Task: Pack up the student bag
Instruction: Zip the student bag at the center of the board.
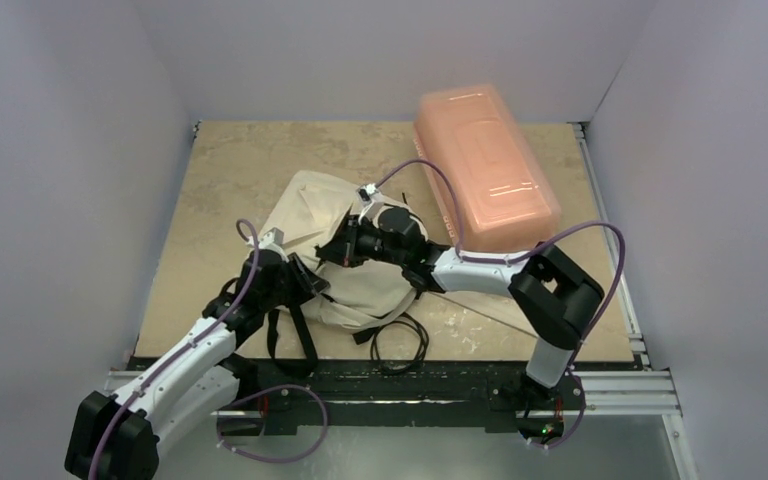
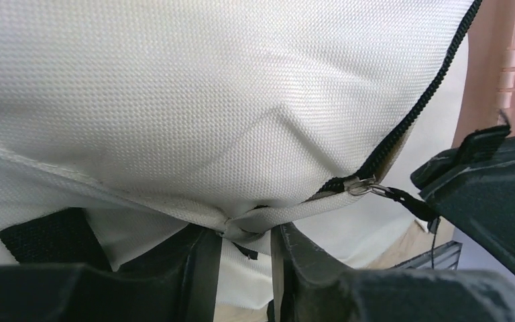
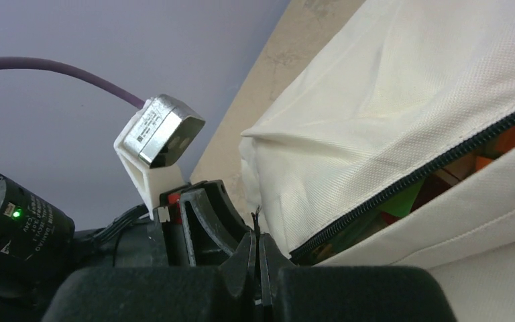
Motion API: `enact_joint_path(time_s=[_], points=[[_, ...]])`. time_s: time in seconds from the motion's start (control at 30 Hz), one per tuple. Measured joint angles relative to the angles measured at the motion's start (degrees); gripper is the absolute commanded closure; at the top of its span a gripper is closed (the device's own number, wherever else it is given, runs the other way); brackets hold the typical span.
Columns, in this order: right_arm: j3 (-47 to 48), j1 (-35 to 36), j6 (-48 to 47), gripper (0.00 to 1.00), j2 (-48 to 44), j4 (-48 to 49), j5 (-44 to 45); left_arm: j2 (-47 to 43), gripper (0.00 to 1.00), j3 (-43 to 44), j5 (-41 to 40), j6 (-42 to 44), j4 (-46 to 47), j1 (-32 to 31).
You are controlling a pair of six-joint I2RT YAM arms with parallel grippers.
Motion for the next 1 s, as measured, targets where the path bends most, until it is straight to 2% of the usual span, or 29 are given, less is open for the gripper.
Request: enact_joint_path(time_s=[0.07, 0.2, 0.4, 0.57, 0.7, 0.73, 0.77, 0.8, 0.9, 1.0], points=[[-0.2, 0.0, 0.2, 1.00, -0.5, -1.2, 1.4, 0.2, 1.00, 0.0, -0.8, -1.0, 0.2, -0.1], [0.4, -0.9, -0.9, 1.00, -2.7, -5.8, 3.7, -2.0, 1.00, -1.7, -1.8, -4.1, 2.1, -0.1], [7.5, -8.4, -2.8, 1.00, -1.5, -14.2, 3.6, -11.2, 1.00, -6.7, -4.0, -8.4, 3.1, -0.1], [16.0, -15.0, -6.0, 1.00, 4.2, -17.3, 5.0, -18.1, 1.00, -7.9, -6.2, -9.4, -1.7, 0.0], [22.6, -16.5, -10.4, 1.00, 11.5, -19.8, 5.0, -21.4, 1.00, -8.5, -6.4, -9.9, -3.1, 0.0], [24.7, -16.5, -11.9, 0.94, 13.4, -20.9, 5.0, -21.5, 1.00, -8.5, -6.4, -9.9, -3.3, 0.0], [26.9, -16.5, -13.6, 0.75, 15.1, -21.7, 5.1, -21.4, 1.00, -8.5, -6.4, -9.9, -3.6, 0.0], [28.9, -16.6, -15.2, 0.61, 16.4, -23.3, 5.0, -21.1, 0.94, -8.5, -6.4, -9.9, -3.8, 0.0], [36.5, -17.1, -21.2, 0.34, 18.2, -31.3, 9.3, -19.7, 0.59, -8.3, -5.6, -8.9, -5.5, 0.0], [42.0, -17.7, -27.2, 0.15, 15.7, -39.7, 14.1, -18.4, 0.35, -6.2, -3.9, -6.8, -9.7, 0.1]])
